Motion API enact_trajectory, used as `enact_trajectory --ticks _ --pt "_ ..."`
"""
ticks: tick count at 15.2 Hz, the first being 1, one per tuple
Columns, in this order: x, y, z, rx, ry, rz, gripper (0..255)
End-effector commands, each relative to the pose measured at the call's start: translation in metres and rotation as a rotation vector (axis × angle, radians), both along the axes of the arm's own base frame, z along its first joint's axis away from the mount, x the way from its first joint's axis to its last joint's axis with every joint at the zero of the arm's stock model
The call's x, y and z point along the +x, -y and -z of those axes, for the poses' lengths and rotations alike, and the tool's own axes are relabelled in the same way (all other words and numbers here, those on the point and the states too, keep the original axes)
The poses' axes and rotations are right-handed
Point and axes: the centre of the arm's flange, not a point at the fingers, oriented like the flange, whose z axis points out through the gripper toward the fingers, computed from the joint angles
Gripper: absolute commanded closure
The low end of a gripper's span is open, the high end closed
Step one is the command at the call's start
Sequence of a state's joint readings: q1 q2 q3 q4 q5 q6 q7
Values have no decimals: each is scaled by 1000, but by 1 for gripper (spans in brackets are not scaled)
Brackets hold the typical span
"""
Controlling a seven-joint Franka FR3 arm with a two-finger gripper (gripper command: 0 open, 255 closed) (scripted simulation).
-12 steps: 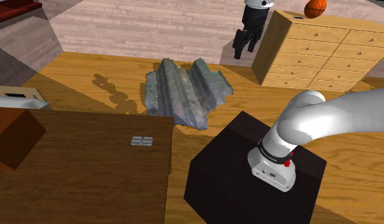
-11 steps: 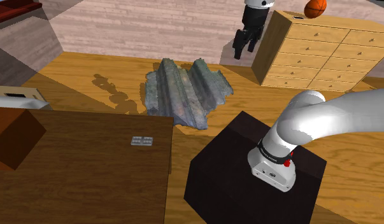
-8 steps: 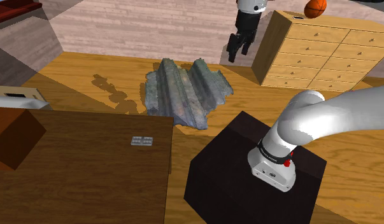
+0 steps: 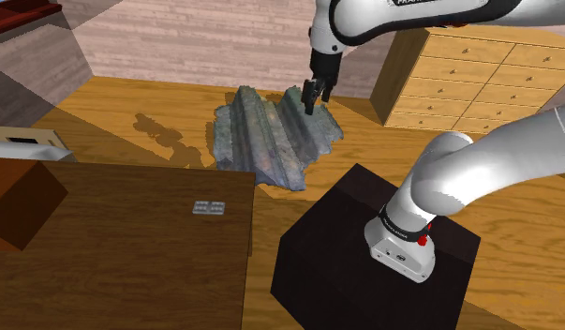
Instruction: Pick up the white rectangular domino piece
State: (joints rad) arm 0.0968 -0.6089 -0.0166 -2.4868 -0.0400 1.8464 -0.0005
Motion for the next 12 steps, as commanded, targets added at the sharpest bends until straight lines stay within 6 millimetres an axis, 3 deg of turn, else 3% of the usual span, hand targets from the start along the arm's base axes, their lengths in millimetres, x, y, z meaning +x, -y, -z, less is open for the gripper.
enact_trajectory --ticks 1,12 --pt "13 -16 18 5 3 -32 0" --pt "75 -99 116 27 8 -206 0"
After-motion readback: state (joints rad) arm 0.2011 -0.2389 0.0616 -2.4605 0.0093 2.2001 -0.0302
